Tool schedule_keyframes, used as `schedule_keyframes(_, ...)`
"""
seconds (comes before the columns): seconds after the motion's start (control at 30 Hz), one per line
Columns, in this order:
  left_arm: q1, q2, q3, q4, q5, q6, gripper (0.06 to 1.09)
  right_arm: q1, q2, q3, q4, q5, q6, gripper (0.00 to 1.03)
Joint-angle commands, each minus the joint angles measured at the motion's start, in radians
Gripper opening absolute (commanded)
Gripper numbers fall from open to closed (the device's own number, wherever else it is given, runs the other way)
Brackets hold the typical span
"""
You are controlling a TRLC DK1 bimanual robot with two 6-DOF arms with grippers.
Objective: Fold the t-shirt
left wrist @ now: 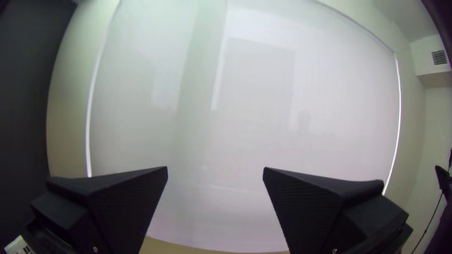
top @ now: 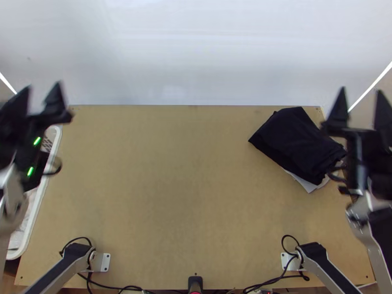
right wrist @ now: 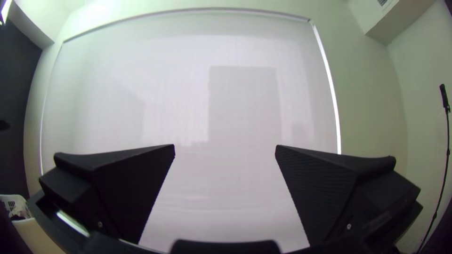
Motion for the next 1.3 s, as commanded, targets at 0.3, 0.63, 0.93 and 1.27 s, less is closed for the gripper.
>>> schedule_keyframes(0.3, 0.112, -0.691, -0.614, 0.414, -0.077, 0.322, 1.04, 0.039, -0.481, -0.323, 0.047, -0.012, -0.034, 0.99)
schedule_keyframes(0.63, 0.087, -0.882, -0.925, 0.507, -0.048, 0.302, 1.04, 0.118, -0.757, -0.702, 0.078, -0.032, -0.036, 0.99)
schedule_keyframes(0.93, 0.078, -0.918, -1.174, 0.522, 0.006, 0.222, 1.04, 0.127, -0.803, -0.938, 0.182, -0.033, -0.033, 0.99)
schedule_keyframes(1.27, 0.057, -0.918, -1.33, 0.429, 0.073, 0.115, 1.04, 0.12, -0.799, -1.006, -0.074, -0.035, -0.004, 0.99)
